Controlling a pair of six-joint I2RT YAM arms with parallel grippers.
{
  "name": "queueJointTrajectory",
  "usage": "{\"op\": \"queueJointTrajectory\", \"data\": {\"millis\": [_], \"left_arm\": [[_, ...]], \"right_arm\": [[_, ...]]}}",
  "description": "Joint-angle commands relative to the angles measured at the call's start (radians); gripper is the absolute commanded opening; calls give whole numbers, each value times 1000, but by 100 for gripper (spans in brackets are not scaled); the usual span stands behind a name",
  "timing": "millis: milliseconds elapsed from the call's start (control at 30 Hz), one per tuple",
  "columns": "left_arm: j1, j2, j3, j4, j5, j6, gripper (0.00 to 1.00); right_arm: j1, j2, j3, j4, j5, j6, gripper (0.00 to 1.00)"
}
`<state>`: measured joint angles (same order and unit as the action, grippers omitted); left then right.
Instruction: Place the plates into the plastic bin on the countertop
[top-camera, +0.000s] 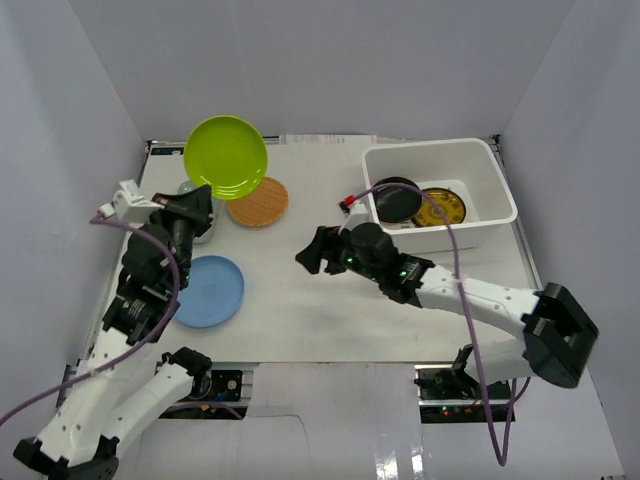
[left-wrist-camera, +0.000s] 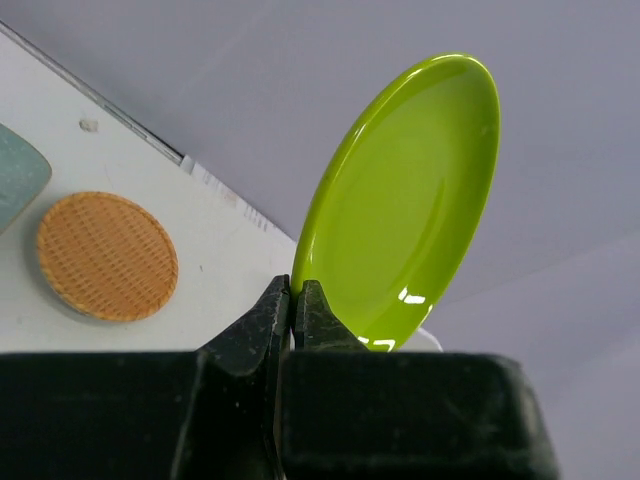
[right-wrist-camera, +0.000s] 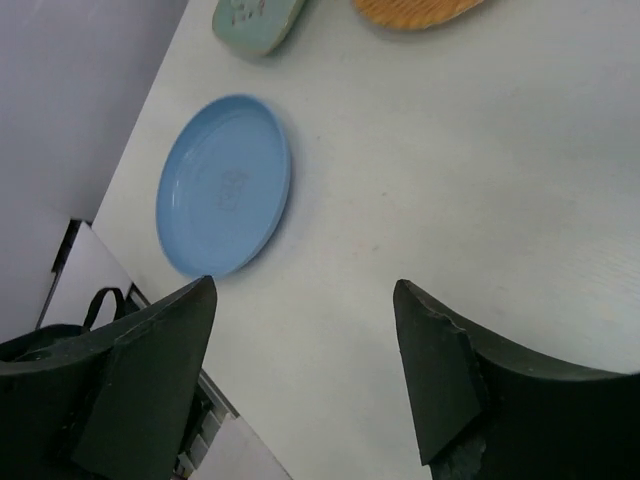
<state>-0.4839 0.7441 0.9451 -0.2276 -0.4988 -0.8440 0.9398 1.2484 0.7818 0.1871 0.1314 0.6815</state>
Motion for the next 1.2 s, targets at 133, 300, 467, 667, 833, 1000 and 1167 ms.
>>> {"op": "queueJointTrajectory", "data": {"millis": [133, 300, 467, 667, 833, 1000, 1167], "left_arm": [[2, -137, 57, -154, 11, 65, 0], [2, -181, 81, -187, 109, 69, 0], [2, -207, 83, -202, 169, 63, 0], [4, -210, 96, -205, 200, 72, 0], [2, -195, 142, -187, 291, 46, 0], [2, -160, 149, -79, 477, -6, 0], [4, -82, 133, 25, 646, -75, 0]], "right_arm": [[171, 466, 295, 49, -98, -7, 90], [194, 742, 537, -29, -95, -11, 95], [238, 951, 724, -100, -82, -4, 87], [249, 912, 679, -54, 34, 41, 8], [243, 641, 481, -21, 204, -62, 8], [80, 197, 298, -34, 284, -174, 8], [-244, -174, 197, -156, 304, -275, 8]]}}
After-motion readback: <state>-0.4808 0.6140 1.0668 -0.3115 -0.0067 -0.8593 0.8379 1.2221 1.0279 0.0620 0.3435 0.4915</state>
